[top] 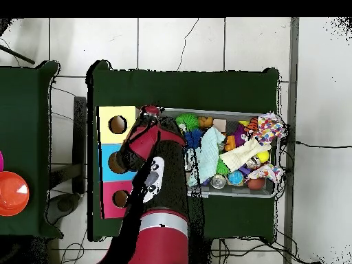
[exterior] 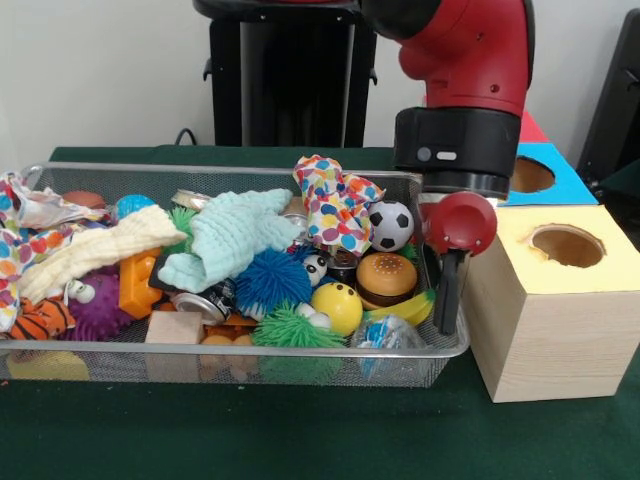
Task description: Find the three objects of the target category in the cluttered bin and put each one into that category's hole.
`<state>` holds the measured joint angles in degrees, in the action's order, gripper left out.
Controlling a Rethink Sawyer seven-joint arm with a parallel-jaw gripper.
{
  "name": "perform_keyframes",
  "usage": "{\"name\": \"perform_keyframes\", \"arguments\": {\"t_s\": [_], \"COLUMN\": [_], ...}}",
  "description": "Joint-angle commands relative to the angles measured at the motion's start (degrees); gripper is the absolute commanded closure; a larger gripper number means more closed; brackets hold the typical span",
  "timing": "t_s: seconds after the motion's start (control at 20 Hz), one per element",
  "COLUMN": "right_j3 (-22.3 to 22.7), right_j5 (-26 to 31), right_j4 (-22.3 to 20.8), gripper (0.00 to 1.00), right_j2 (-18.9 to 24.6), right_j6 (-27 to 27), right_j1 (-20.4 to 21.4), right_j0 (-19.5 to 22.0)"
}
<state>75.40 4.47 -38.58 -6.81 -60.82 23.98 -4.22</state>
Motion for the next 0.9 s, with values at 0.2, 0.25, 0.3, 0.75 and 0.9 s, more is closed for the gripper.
{"name": "perform_keyframes", "arguments": {"t_s": [0.2,0.25,0.3,0.75,0.9], "right_j3": [-2.3,-2.5,-2.7,-5.0,-5.4], "right_j5": [-3.1,-3.1,-3.0,-3.4,-3.4], "right_j4": [-4.5,-4.5,-4.5,-2.7,-2.2], "gripper": [0.0,0.0,0.0,0.0,0.0], "right_j2": [0.1,0.1,0.0,-3.5,-4.4], "right_j6": [-5.2,-5.1,-5.1,-7.3,-7.9], "right_j1": [-4.6,-4.9,-5.2,-8.2,-8.8], "right_j0": [1.3,1.3,1.2,-1.9,-2.6]}}
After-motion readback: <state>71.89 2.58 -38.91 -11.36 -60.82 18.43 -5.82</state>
